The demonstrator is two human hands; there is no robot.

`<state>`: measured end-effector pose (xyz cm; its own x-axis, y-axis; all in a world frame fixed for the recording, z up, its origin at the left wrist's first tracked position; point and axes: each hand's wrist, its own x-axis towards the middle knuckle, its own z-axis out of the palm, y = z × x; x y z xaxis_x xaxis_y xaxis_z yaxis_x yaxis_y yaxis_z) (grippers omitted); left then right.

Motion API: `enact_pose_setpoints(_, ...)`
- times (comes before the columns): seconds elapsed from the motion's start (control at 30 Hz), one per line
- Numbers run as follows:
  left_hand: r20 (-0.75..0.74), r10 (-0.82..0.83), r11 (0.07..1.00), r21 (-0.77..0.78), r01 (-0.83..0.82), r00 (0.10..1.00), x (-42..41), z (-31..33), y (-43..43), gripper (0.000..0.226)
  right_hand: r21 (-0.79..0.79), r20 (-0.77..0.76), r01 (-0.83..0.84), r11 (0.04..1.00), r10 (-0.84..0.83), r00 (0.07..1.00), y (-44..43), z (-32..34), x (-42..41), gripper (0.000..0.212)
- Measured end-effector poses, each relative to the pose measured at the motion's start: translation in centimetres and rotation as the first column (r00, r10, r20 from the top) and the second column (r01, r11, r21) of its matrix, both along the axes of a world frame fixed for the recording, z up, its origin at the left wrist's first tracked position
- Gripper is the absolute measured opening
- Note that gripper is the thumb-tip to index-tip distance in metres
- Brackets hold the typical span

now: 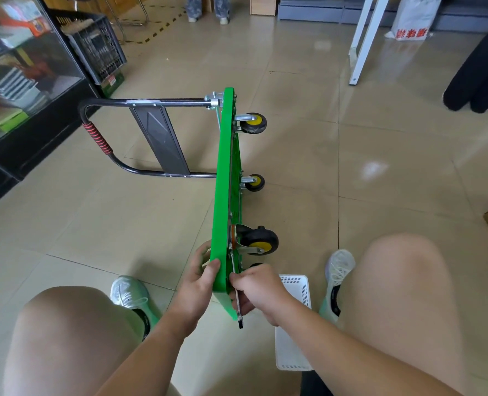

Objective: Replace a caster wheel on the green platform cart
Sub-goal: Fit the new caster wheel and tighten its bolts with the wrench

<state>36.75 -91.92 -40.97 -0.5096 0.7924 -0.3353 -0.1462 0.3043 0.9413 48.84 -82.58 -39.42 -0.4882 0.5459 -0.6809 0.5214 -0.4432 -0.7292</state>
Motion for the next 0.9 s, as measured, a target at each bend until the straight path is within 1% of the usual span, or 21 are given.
enact_pose_setpoints(0.07, 0.006, -0.017, 1.000, 0.010, 0.017, 1.000, -0.2, -0.1, 0.0, 0.033, -0.051, 0.028, 0.015, 0.999, -0.013, 1.000, 0.3, 0.8, -0.4, 0.031)
enact_pose_setpoints(0.17, 0.003, -0.042, 0.999, 0.029, 0.042, 0.999, -0.2, -0.1, -0.1, 0.034, -0.213, -0.016, 0.049, 0.976, -0.053, 0.998, 1.2, 2.9, -1.2, 0.018)
enact_pose_setpoints(0.23, -0.004, -0.055, 0.998, 0.034, 0.055, 0.998, -0.2, 0.3, -0.2, 0.035, -0.315, -0.058, 0.075, 0.946, -0.098, 0.993, 2.1, 4.4, -1.8, 0.013)
enact_pose_setpoints(0.27, -0.015, -0.055, 0.998, 0.030, 0.056, 0.998, -0.2, 0.2, -0.1, 0.035, -0.340, -0.070, 0.084, 0.937, -0.114, 0.991, 2.7, 4.9, -2.1, 0.016)
enact_pose_setpoints(0.37, -0.020, -0.051, 0.998, 0.028, 0.051, 0.998, -0.5, 0.3, -0.1, 0.034, -0.358, -0.061, 0.085, 0.930, -0.115, 0.991, 3.9, 5.4, -2.6, 0.036)
enact_pose_setpoints(0.4, -0.013, -0.044, 0.999, 0.025, 0.044, 0.999, -0.5, 0.3, -0.1, 0.034, -0.361, -0.060, 0.077, 0.930, -0.105, 0.993, 4.0, 5.5, -2.6, 0.037)
enact_pose_setpoints(0.47, -0.013, -0.042, 0.998, 0.036, 0.042, 0.999, -0.6, 0.1, -0.2, 0.034, -0.377, -0.071, 0.069, 0.924, -0.103, 0.992, 4.1, 5.9, -2.5, 0.031)
enact_pose_setpoints(0.53, -0.009, -0.046, 0.998, 0.042, 0.046, 0.999, -0.6, 0.0, -0.2, 0.035, -0.405, -0.080, 0.088, 0.910, -0.132, 0.988, 4.1, 6.2, -1.9, 0.015)
enact_pose_setpoints(0.57, -0.010, -0.045, 0.998, 0.038, 0.045, 0.999, -0.6, 0.0, -0.2, 0.034, -0.413, -0.079, 0.093, 0.906, -0.137, 0.987, 4.0, 6.2, -1.5, 0.011)
enact_pose_setpoints(0.63, -0.014, -0.036, 0.999, 0.024, 0.036, 0.999, -0.6, 0.1, -0.1, 0.036, -0.399, -0.075, 0.049, 0.915, -0.086, 0.993, 3.6, 5.8, -0.5, 0.015)
enact_pose_setpoints(0.73, -0.031, -0.035, 0.999, 0.023, 0.036, 0.999, -0.6, 0.2, 0.0, 0.034, -0.295, 0.042, -0.034, 0.955, 0.048, 0.998, 2.1, 4.2, 1.0, 0.020)
enact_pose_setpoints(0.8, -0.030, -0.028, 0.999, 0.031, 0.028, 0.999, -0.5, 0.0, 0.1, 0.034, -0.202, 0.080, -0.034, 0.979, 0.051, 0.995, 1.1, 2.7, 1.7, 0.019)
enact_pose_setpoints(0.9, -0.018, -0.017, 0.999, 0.027, 0.018, 1.000, -0.3, 0.2, 0.1, 0.040, -0.126, 0.036, 0.013, 0.992, -0.008, 0.999, 0.0, 0.8, 2.0, 0.018)
